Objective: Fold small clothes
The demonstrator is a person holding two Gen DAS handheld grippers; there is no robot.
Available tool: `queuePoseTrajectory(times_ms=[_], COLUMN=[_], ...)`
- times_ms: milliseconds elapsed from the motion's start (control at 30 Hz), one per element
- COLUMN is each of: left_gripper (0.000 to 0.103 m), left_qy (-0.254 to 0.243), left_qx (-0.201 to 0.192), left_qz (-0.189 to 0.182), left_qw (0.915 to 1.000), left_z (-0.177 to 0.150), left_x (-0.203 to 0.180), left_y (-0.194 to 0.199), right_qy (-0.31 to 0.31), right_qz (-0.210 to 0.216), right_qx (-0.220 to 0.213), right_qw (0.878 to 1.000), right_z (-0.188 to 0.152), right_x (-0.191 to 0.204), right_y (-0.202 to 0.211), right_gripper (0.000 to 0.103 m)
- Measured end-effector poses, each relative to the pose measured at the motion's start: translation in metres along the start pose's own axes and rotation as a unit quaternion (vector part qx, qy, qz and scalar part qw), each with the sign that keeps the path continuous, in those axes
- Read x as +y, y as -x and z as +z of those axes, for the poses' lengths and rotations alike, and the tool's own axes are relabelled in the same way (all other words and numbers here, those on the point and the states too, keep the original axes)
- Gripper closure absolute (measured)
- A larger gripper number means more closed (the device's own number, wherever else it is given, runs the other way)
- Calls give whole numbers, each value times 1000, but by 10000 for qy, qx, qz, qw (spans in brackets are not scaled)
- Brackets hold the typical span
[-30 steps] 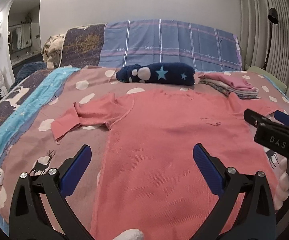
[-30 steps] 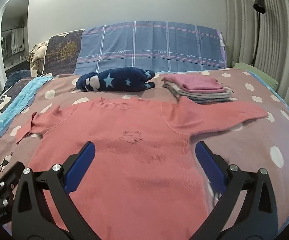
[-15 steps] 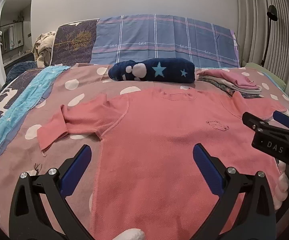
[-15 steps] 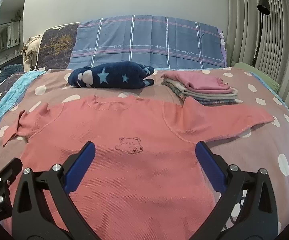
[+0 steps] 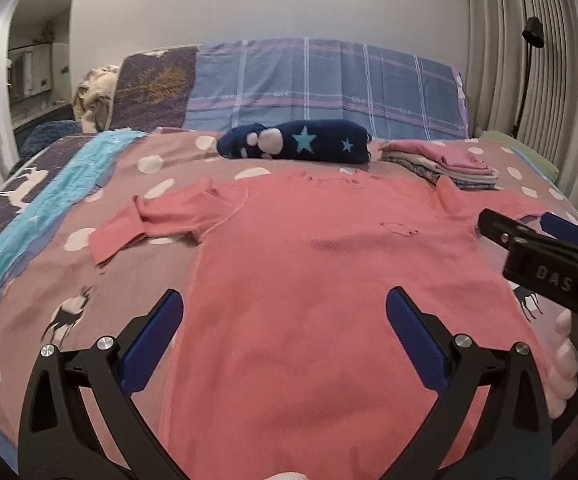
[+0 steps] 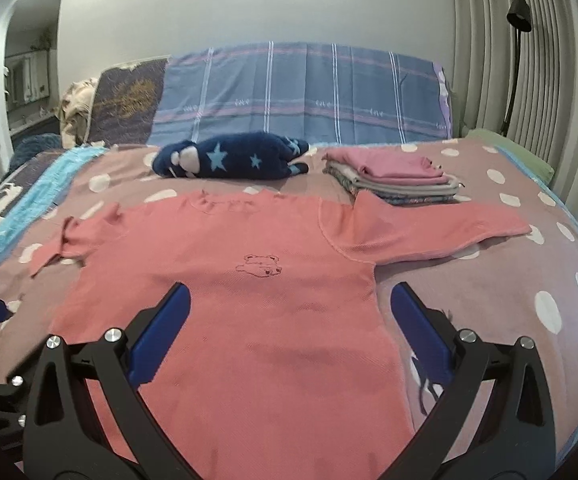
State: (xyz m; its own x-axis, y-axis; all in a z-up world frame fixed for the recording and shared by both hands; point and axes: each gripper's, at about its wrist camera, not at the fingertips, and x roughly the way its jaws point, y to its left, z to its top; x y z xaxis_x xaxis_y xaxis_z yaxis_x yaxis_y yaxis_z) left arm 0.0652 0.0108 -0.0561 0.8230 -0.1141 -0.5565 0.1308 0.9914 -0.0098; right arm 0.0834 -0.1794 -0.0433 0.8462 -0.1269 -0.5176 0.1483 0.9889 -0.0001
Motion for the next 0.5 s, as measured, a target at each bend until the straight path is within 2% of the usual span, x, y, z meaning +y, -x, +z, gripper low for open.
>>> queuePoseTrajectory(times_ms=[300, 500], left_gripper=[1, 1], left_qy=[-19, 109], left_qx=[-391, -427], left_qz=[331, 366], left_qw=[9987, 9984], left_z=[-1, 2], left_x=[-15, -19], left_y=[52, 59], right_qy=[58, -45], right_qz=[189, 292], right_qx=[-391, -512], right_qw=[9990, 9983], right_z=[-15, -18], right_x=[-11, -23], right_y=[71, 96], right_gripper=[2, 2])
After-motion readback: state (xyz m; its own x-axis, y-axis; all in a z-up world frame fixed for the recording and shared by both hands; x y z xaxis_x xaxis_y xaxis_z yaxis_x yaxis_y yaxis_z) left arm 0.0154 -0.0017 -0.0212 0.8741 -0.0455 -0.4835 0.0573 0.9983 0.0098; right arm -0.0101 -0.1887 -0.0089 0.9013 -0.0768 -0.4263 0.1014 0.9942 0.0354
